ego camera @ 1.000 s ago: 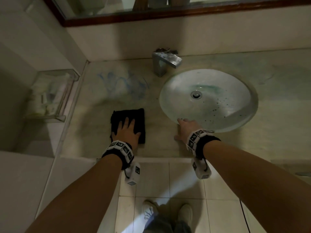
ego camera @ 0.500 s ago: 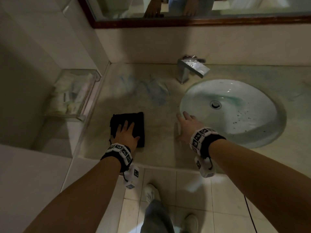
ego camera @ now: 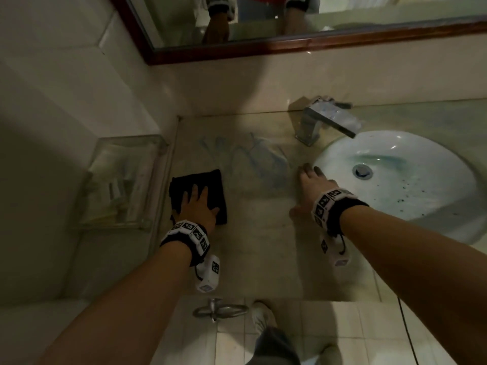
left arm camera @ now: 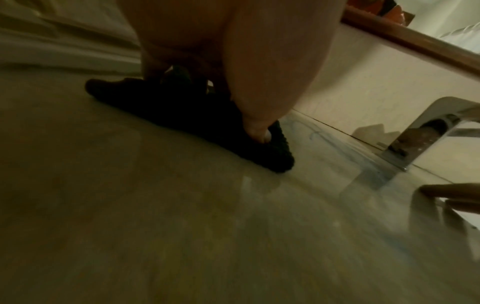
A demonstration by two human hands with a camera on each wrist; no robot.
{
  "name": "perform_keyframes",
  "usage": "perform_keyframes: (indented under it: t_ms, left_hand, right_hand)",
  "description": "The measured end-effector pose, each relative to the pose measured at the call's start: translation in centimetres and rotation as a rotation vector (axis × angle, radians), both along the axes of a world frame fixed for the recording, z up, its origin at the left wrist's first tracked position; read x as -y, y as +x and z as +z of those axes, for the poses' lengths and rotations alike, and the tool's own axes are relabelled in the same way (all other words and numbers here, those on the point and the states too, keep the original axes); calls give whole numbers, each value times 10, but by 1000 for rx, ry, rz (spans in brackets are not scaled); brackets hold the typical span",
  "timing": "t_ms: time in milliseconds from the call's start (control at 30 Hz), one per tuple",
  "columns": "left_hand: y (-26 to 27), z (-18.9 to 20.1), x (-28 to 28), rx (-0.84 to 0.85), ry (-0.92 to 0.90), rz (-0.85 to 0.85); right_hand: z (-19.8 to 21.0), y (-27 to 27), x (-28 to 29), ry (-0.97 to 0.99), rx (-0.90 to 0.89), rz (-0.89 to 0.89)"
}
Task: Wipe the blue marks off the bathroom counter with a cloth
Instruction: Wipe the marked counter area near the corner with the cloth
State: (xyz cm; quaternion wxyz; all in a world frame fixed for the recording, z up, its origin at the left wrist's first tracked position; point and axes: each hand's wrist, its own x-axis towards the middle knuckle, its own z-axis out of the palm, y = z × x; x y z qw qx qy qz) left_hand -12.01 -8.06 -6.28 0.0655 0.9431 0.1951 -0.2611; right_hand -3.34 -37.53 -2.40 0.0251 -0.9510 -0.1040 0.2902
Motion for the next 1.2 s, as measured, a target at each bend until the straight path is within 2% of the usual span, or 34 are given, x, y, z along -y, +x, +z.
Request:
perform_keyframes:
  t_ms: [433,767,900,1100,1200]
  left_hand:
    - [53,-9,-38,3,-29,-82]
    - [76,-8,-40,-6,5,-137]
    - [80,-5,-13,25,7,-175]
    - [85,11,83,56,-15,-343]
    - [83,9,109,75,-9,-386]
  right_hand:
    - [-6,5,-7,-76,35,32]
    - [-13,4,-5,-12,10,-13]
    - [-11,4,-4,19,-14,-13]
    - [-12,4,-3,25,-8,-7]
    - [-12,3,-3,14,7,-1]
